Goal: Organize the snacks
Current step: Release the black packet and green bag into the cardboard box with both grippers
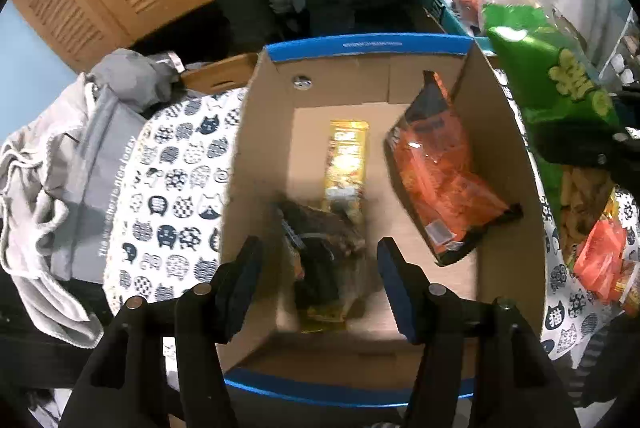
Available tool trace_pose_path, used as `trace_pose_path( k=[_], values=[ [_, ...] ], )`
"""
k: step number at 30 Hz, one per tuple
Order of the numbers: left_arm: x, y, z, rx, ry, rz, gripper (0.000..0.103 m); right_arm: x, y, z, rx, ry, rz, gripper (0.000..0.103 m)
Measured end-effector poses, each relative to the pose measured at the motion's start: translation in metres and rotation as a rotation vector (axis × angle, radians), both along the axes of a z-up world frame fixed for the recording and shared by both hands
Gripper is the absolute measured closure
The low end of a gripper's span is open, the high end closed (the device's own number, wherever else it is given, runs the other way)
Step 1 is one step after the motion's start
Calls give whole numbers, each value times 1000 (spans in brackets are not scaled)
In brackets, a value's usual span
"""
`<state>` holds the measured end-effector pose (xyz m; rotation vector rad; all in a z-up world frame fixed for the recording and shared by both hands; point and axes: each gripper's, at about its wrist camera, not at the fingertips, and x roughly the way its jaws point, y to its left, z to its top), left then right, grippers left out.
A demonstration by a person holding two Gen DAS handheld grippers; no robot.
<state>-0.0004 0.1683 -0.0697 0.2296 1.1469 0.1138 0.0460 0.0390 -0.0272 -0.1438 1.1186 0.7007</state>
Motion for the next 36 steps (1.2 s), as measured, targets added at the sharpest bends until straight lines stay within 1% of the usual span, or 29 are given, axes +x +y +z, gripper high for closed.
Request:
trace_pose_path(
  k=[2,9,12,17,22,23,25,26,27,30,34,36],
  values=[
    [0,3,5,4,-9,2,32,2,6,-1,8,13,11,71],
    [-2,11,22,-15,-42,15,31,6,26,-5,30,45,34,71],
    [-3,15,22,-15,-51,27,31,9,32,-7,34,55,36,71],
    [-3,24,17,-23,-37,53,31,12,38,-14,41,85,38,71],
    [-3,26,15,-41,-29,64,31,11,44,-20,29,95,49,70],
    [-3,24,16,-43,-28,61,31,11,44,-20,26,96,46,68],
    [-3,21,16,-42,-31,52,31,11,43,-21,25,99,45,58],
    [-3,19,16,-40,-32,47,31,11,42,-20,27,97,42,50],
    [-4,18,17,-39,-32,41,31,10,40,-18,29,90,39,46],
    [-4,14,18,-40,-34,32,31,10,34,-13,21,66,26,41],
    [-5,10,19,-50,-37,25,31,10,25,-6,19,44,7,38],
    [-5,7,20,-57,-36,21,31,9,19,-4,15,37,-3,34]
  ],
)
